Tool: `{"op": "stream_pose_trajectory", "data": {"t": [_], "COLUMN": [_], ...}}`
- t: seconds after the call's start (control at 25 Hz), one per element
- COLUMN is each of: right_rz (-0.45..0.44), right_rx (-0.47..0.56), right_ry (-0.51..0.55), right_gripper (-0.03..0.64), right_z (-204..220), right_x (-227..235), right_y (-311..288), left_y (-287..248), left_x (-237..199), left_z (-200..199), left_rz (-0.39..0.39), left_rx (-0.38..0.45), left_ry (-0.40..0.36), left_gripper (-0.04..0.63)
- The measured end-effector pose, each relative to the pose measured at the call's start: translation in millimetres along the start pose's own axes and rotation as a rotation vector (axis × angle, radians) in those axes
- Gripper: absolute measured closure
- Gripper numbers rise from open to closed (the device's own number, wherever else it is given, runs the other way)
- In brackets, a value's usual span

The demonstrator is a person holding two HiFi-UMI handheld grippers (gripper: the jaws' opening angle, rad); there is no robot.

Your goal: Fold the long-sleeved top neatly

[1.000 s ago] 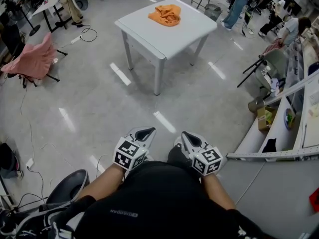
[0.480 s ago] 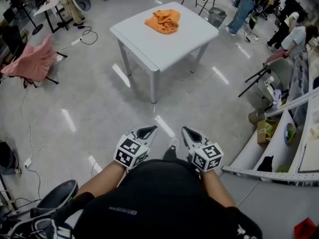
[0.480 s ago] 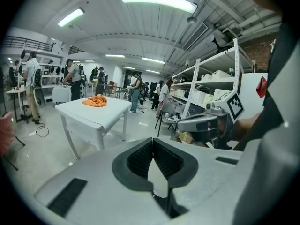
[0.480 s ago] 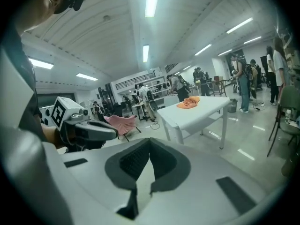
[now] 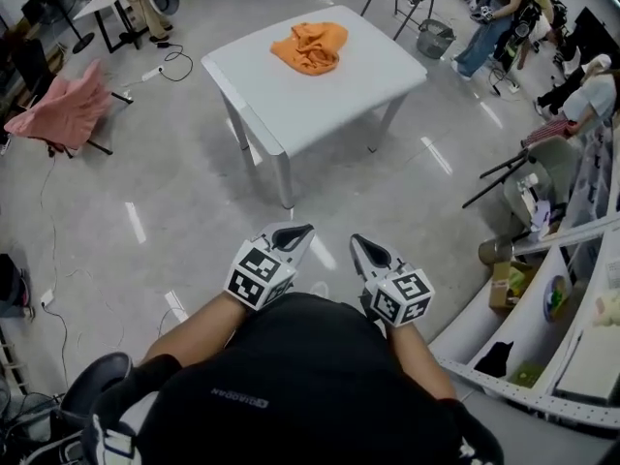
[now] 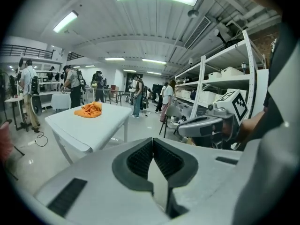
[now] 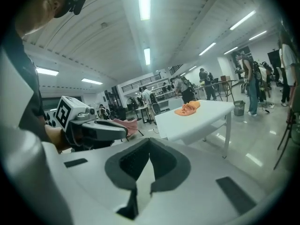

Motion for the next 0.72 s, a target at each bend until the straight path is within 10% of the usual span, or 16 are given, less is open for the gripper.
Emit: {"op": "stream_pose_trajectory", "data": {"t": [0.72], "right_rz": [-0.002], "right_rx": [-0.043], "right_ry": [-0.038], "right_gripper": [0.612], "right_z": [-32], "right_x": [102], "right_y": [-23], "left_y": [-94], "left_x": [-30], "left_z": [-35], "left_rz": [-0.014], "left_rx": [-0.048], "left_ry": [0.026], "left_gripper": [0.589]}}
Point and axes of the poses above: the fingertips, and each gripper's own axes: y backward along the fingers, x to its right, z out of its underside, the point moved 8 cm from there along y, backward along the fingers, and after that the axes turned 6 degrees about -y, right-handed, at the moved point
